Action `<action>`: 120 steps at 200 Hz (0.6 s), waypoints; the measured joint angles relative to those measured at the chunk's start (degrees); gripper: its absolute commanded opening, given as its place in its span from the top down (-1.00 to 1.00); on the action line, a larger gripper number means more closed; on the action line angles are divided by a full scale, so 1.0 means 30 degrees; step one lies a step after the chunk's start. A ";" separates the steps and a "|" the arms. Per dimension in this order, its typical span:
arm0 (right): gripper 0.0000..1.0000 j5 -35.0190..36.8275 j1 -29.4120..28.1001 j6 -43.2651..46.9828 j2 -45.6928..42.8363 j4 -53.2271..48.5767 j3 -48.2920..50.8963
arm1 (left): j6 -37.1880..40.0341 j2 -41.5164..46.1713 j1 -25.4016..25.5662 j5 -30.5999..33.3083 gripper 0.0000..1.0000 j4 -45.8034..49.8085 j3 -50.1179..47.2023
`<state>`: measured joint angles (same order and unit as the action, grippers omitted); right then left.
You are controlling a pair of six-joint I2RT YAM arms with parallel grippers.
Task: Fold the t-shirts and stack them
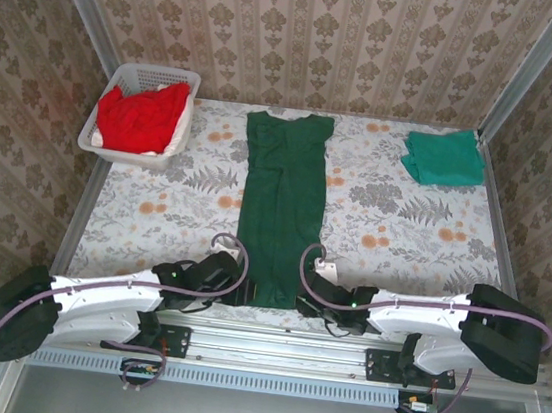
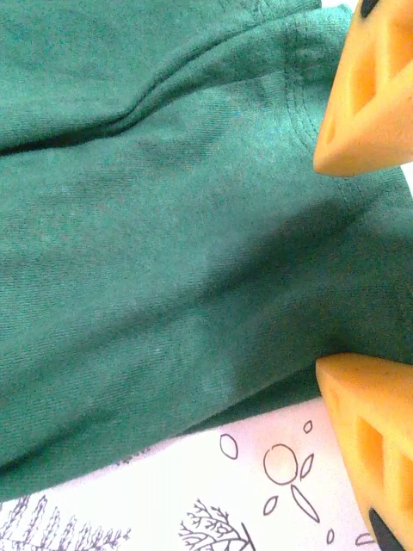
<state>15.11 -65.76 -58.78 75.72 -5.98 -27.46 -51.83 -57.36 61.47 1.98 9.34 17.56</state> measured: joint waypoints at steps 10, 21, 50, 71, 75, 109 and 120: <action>0.43 0.0051 -0.0015 0.0007 -0.0036 0.0000 0.0000 | -0.0007 -0.0117 0.0182 0.0204 -0.17 0.0488 0.0255; 0.48 0.0109 -0.0036 0.0015 -0.0087 -0.0007 0.0000 | -0.0007 -0.0240 0.0357 0.0459 -0.12 0.1151 0.0576; 0.59 0.0350 -0.0044 0.0029 -0.0131 -0.0036 0.0000 | -0.0022 -0.0291 0.0583 0.1246 0.03 0.2790 0.1049; 0.65 0.0437 -0.0044 0.0015 -0.0131 -0.0073 0.0000 | 0.0000 -0.1122 0.0998 0.1661 0.14 0.3738 0.1821; 0.65 0.0452 -0.0044 0.0015 -0.0131 -0.0073 0.0000 | 0.0000 -0.1333 0.1071 0.1734 0.14 0.3832 0.2004; 0.72 0.0634 -0.0044 0.0029 -0.0138 -0.0066 0.0000 | 0.0000 -0.2390 0.1253 0.1632 0.16 0.3111 0.2280; 0.74 0.0736 -0.0044 0.0029 -0.0138 -0.0058 0.0000 | 0.0007 -0.2572 0.1290 0.1464 0.31 0.2543 0.2280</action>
<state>17.32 -65.89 -58.70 75.31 -6.15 -27.46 -51.81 -65.08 65.34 6.37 16.97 24.40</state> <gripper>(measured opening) 0.142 0.417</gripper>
